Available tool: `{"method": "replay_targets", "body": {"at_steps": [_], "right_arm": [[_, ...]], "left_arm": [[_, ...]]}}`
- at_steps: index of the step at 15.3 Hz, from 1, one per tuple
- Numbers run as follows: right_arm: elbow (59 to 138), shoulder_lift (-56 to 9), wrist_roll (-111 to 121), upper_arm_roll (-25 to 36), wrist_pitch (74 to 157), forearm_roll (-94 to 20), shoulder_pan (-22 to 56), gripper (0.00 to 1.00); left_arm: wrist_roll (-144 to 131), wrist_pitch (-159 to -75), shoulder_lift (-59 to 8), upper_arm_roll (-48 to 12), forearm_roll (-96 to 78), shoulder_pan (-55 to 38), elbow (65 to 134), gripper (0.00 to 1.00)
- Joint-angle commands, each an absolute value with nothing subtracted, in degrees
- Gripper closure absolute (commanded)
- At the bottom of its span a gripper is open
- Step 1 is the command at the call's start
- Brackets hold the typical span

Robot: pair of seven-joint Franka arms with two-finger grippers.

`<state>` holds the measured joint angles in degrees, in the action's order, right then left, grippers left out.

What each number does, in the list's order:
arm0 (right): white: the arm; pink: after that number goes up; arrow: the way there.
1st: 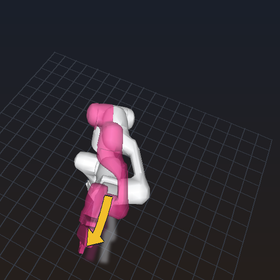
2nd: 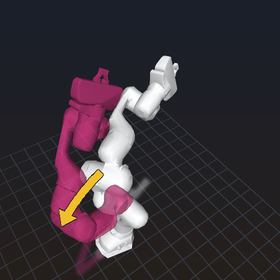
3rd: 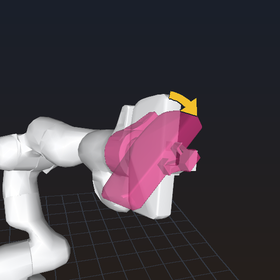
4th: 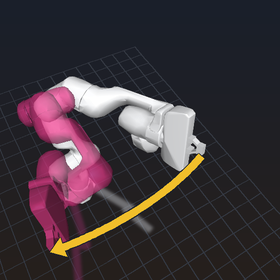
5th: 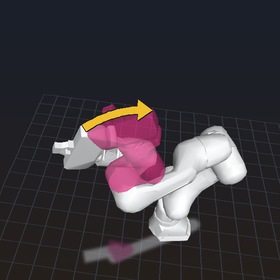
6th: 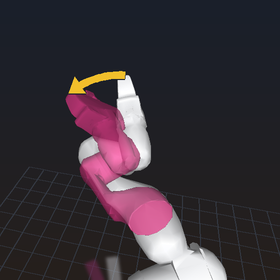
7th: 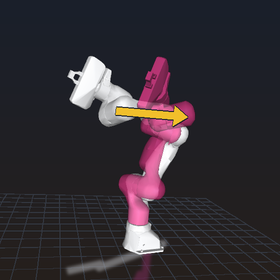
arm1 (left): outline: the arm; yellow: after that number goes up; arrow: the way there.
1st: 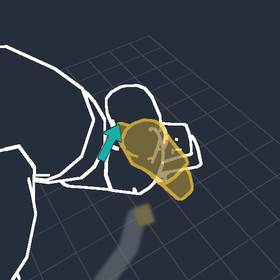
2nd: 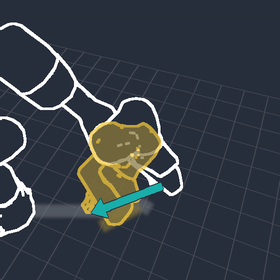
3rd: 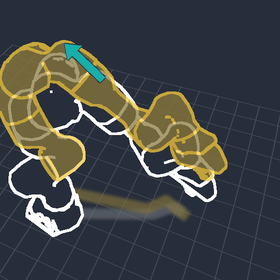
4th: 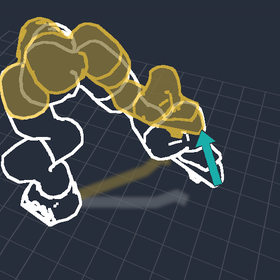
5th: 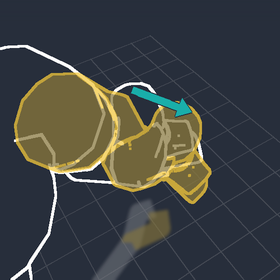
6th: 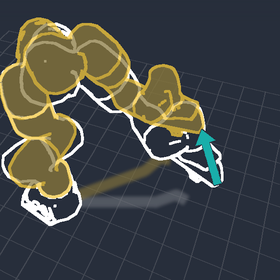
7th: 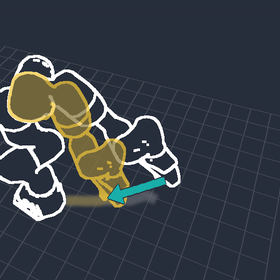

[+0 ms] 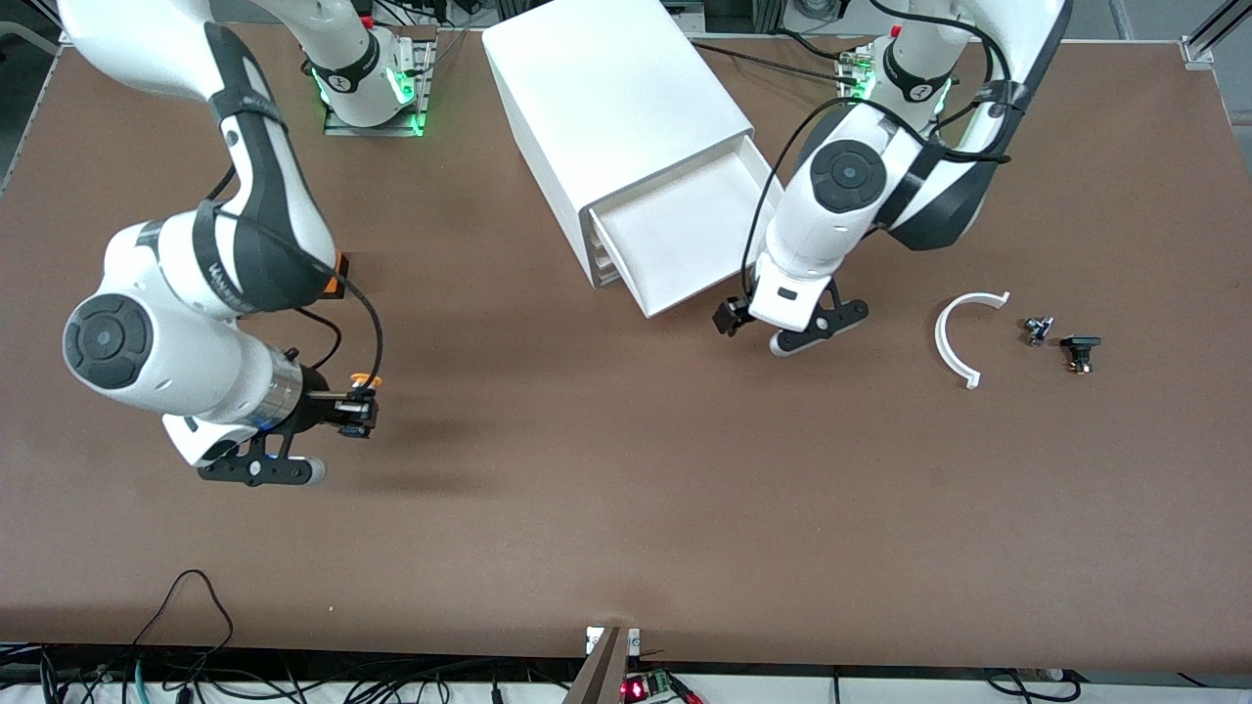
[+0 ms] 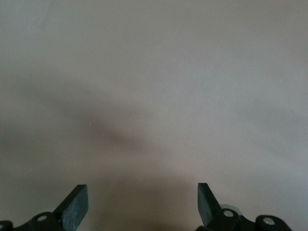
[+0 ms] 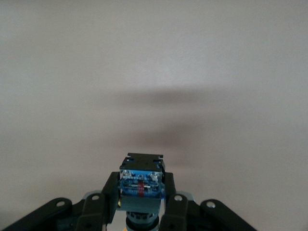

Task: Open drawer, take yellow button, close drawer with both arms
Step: 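Push the drawer shut with the left gripper while the right gripper carries the button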

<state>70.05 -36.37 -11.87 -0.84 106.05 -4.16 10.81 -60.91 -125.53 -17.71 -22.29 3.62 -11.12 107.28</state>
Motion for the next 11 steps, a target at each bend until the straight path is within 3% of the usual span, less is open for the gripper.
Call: {"method": "replay_targets", "body": {"at_steps": [1, 6, 11], "right_arm": [[77.85, -34.89, -6.70, -1.58, 113.53, -3.16, 8.53, 1.00], [84.19, -38.05, -1.07, -1.49, 123.56, -2.55, 6.42, 1.00], [85.25, -42.01, 3.60, -1.49, 129.01, -2.29, 4.49, 1.00]], "left_arm": [[-63.28, -125.77, -15.64, -24.60, 4.40, -10.73, 110.30, 0.00], [-63.28, -121.03, -14.95, -28.03, -0.77, -10.72, 110.39, 0.00], [-63.28, -118.21, -14.85, -31.28, -3.33, -10.72, 110.74, 0.00]]}}
